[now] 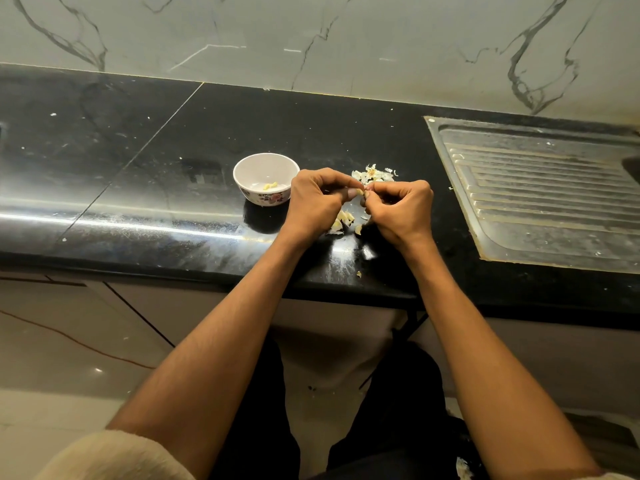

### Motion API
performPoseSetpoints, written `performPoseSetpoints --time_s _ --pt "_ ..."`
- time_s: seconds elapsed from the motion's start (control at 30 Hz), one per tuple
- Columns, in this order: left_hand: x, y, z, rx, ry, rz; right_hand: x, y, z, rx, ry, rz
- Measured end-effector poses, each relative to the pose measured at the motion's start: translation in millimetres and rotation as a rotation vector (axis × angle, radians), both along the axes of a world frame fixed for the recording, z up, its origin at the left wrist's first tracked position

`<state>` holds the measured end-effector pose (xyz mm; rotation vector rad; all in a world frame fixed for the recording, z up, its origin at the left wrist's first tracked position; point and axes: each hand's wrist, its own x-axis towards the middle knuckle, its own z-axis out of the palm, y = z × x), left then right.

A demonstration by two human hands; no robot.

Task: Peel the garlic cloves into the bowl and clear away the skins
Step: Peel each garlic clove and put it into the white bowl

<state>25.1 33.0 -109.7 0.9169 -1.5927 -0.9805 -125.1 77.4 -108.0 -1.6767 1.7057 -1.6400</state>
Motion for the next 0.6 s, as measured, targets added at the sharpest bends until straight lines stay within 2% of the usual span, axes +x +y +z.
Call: performPoseSetpoints --time_s 0.6 --pt "-1.8 -6.5 -3.7 0.037 -0.034 -0.059 0.3 -0.6 0.2 0.069 -0.085 0.022"
